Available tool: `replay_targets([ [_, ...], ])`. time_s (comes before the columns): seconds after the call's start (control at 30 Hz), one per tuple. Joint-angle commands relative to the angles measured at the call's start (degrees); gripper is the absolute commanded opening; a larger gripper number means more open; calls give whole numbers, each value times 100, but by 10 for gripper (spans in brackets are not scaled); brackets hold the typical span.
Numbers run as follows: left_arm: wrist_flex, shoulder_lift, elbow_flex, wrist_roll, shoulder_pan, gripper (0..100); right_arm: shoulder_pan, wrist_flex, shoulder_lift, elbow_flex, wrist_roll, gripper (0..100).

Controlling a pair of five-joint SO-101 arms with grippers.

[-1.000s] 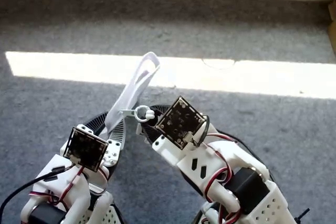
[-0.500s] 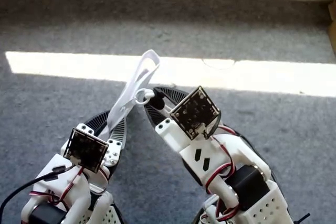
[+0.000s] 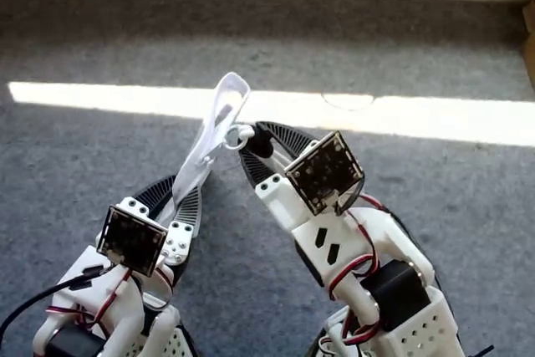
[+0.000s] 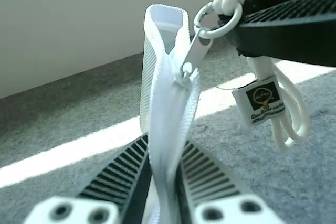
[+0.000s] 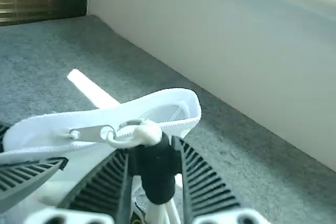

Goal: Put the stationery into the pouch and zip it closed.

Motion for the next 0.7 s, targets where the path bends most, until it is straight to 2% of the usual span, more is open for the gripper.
replay_targets([
  [0.0,79,-22,-92,105,-84,4,505,-365,-84,-48,-26,5],
  [0.2,79,-22,-92,105,-84,4,514,-629,119,-48,-9,5],
  [0.67,79,-22,-84,105,-84,4,1270,-2018,2141,-110,62,5],
])
